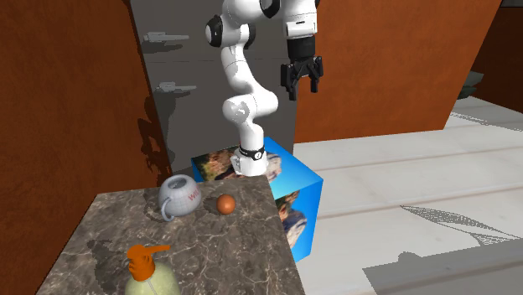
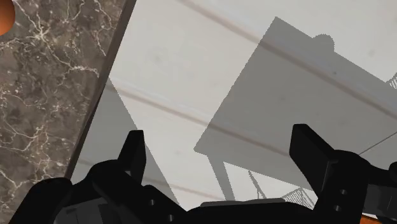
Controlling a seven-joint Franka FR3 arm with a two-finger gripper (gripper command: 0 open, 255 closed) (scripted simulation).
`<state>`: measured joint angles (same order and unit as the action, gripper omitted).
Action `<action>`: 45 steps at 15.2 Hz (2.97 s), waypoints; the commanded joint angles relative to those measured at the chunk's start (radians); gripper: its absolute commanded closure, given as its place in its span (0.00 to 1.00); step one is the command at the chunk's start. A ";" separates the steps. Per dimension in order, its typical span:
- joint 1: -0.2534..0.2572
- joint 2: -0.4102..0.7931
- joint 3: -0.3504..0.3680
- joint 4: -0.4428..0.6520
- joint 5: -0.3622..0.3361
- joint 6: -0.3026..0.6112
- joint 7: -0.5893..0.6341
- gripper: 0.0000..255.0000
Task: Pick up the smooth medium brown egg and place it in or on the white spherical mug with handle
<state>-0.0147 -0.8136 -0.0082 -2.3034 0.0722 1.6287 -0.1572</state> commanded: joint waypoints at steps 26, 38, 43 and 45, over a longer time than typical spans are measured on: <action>-0.147 0.448 -0.399 -0.177 -0.232 0.446 -0.423 0.00; -0.159 0.657 -0.481 -0.190 -0.208 0.637 -0.525 0.00; -0.159 0.663 -0.482 -0.194 -0.206 0.646 -0.527 0.00; -0.159 0.663 -0.482 -0.194 -0.206 0.646 -0.527 0.00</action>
<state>-0.1735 -0.1510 -0.4905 -2.4975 -0.1342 2.2747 -0.6844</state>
